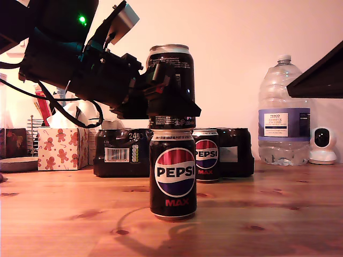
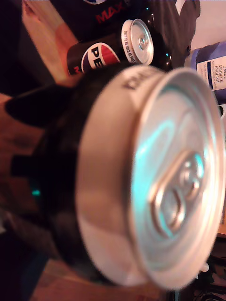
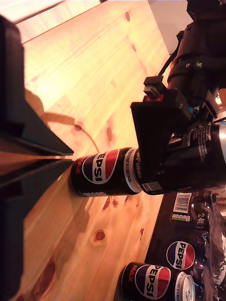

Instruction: Stack up the Pepsi cans on top of each other

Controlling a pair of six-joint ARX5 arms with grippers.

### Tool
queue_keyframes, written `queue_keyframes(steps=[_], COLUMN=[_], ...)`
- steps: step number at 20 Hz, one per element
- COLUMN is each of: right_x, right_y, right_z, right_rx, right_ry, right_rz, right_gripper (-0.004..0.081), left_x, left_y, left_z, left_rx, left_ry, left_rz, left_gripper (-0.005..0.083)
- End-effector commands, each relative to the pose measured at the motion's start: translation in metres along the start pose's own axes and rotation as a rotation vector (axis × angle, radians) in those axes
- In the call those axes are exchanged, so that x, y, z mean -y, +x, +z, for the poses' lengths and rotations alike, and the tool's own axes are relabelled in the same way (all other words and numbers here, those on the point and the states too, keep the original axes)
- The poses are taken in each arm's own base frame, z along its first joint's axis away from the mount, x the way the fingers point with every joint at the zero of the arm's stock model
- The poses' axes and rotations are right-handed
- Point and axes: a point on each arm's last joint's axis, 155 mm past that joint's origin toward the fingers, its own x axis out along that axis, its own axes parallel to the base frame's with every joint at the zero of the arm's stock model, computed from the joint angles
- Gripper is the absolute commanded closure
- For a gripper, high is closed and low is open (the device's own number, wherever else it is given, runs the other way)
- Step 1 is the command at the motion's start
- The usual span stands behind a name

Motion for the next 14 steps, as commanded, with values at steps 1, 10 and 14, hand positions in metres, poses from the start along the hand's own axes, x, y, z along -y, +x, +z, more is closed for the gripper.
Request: queue_keyframes(steps=[1, 10, 14], right_x=[0.002, 0.002, 0.002], right_y=[0.002, 0.001, 0.001], right_z=[-0.008, -0.011, -0.011], right_rx=[-0.015, -0.027, -0.027], right_ry=[0.004, 0.006, 0.006], right_rz=[-0.005, -0.006, -0.006], right_gripper=[0.0783, 0.0783, 0.0783], left_x=[0.004, 0.001, 0.002], left_y=[0.002, 0.001, -0.005], left_z=[0.005, 0.023, 0.039], left_rx=[0.012, 0.048, 0.074], left_ry=[0.008, 0.02, 0.029], left_rz=[-0.009, 0.003, 0.006], left_gripper=[-0.0012, -0.0012, -0.0012])
